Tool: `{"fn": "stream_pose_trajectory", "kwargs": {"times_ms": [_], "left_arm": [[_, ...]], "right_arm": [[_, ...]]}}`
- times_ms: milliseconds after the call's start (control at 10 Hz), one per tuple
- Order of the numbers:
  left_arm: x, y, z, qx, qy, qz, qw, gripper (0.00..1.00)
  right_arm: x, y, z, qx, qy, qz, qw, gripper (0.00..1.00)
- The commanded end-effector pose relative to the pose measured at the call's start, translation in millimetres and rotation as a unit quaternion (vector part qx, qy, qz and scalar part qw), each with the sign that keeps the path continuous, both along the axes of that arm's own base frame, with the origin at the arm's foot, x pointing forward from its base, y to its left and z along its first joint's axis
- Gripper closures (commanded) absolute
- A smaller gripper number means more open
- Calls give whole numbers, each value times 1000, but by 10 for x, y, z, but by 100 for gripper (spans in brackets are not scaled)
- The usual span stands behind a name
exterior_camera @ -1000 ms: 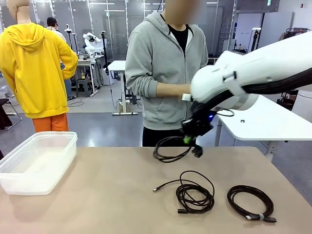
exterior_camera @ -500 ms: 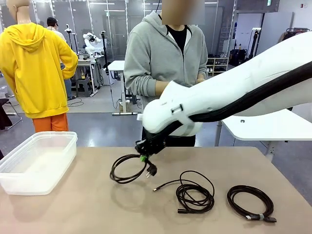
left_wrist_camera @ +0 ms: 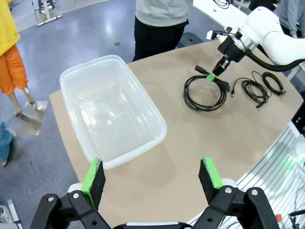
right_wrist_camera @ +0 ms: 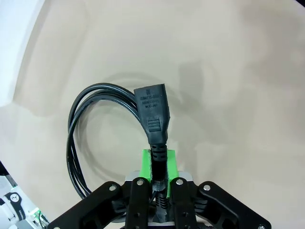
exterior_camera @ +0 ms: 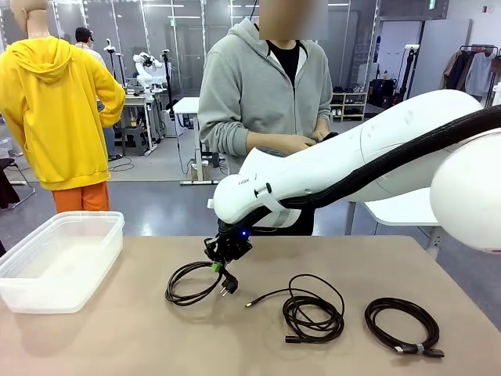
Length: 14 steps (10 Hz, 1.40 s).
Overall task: Organize and store the cables.
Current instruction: Place the Power Cable into the Organizing box.
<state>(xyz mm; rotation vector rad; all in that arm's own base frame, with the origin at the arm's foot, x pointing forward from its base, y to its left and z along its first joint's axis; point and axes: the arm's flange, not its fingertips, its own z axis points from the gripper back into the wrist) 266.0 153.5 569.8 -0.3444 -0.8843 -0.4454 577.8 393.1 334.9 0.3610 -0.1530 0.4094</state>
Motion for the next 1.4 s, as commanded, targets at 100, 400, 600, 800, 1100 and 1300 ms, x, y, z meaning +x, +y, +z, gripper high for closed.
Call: {"fn": "stream_pose_trajectory", "kwargs": {"times_ms": [100, 400, 600, 800, 1100, 1300], "left_arm": [[-1, -3, 4, 1, -4, -6, 1000, 0], [-1, -3, 4, 1, -4, -6, 1000, 0], [-1, -3, 4, 1, -4, -6, 1000, 0], [-1, -3, 4, 1, -4, -6, 1000, 0], [-1, -3, 4, 1, -4, -6, 1000, 0], [-1, -3, 4, 1, -4, -6, 1000, 0]], "right_arm": [[3, 108, 93, -16, 9, -14, 1000, 61], [-18, 98, 123, -28, 11, -12, 999, 13], [-14, 68, 158, -35, 14, -9, 999, 0], [-16, -106, 388, -24, -1, 0, 1000, 0], [-94, -718, 1036, 12, -20, 47, 999, 0], [-214, -1294, 1406, -16, -58, 64, 996, 0]]}}
